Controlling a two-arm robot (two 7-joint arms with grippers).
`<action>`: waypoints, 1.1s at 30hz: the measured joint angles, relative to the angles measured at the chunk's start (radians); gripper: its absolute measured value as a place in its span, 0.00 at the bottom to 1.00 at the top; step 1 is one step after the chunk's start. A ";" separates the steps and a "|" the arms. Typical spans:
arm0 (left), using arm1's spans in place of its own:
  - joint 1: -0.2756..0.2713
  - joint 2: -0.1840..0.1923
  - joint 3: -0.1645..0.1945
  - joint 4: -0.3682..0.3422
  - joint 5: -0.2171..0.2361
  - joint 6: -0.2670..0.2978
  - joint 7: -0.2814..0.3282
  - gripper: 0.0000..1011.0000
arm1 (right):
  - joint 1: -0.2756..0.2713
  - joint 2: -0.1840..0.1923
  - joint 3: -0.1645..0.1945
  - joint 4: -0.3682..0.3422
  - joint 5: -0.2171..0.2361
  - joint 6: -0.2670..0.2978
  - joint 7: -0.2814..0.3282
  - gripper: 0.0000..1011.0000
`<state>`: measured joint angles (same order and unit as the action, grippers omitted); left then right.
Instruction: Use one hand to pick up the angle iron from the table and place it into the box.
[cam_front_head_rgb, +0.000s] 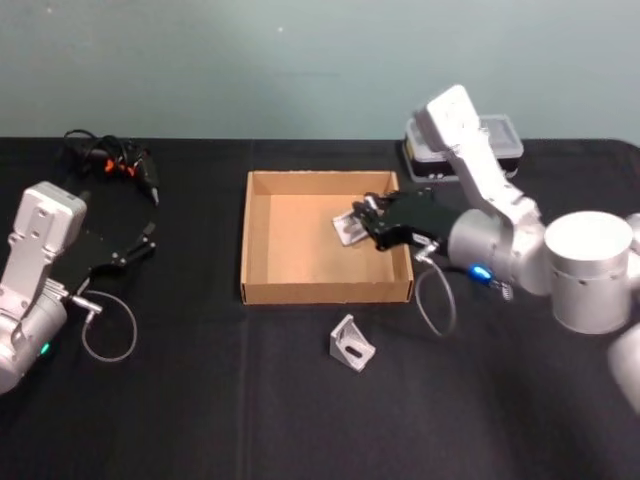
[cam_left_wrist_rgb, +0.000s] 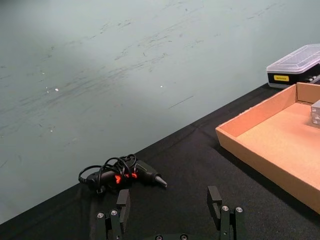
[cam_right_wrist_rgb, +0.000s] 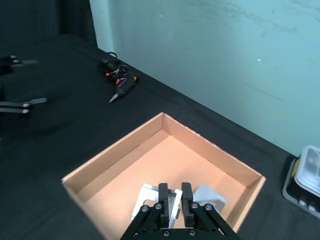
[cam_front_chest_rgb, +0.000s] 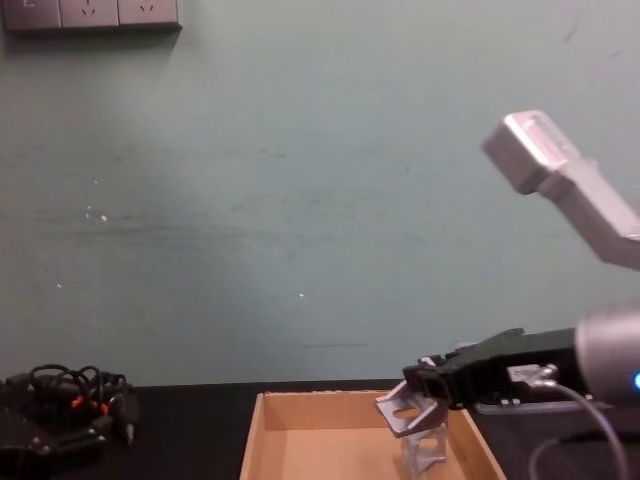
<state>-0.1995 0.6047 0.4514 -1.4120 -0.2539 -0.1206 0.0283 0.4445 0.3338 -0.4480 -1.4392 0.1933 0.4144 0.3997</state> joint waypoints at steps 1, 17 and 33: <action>0.000 0.000 0.000 0.000 0.000 0.000 0.000 1.00 | 0.013 -0.009 -0.004 0.022 -0.002 -0.004 0.000 0.16; 0.000 0.000 0.000 0.000 0.000 0.000 0.000 1.00 | 0.198 -0.147 -0.060 0.354 -0.051 -0.034 0.019 0.16; 0.000 0.000 0.000 0.000 0.000 0.000 0.000 1.00 | 0.251 -0.205 -0.075 0.486 -0.093 -0.042 0.019 0.16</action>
<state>-0.1995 0.6047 0.4514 -1.4120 -0.2539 -0.1206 0.0283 0.6957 0.1285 -0.5226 -0.9536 0.0999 0.3725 0.4189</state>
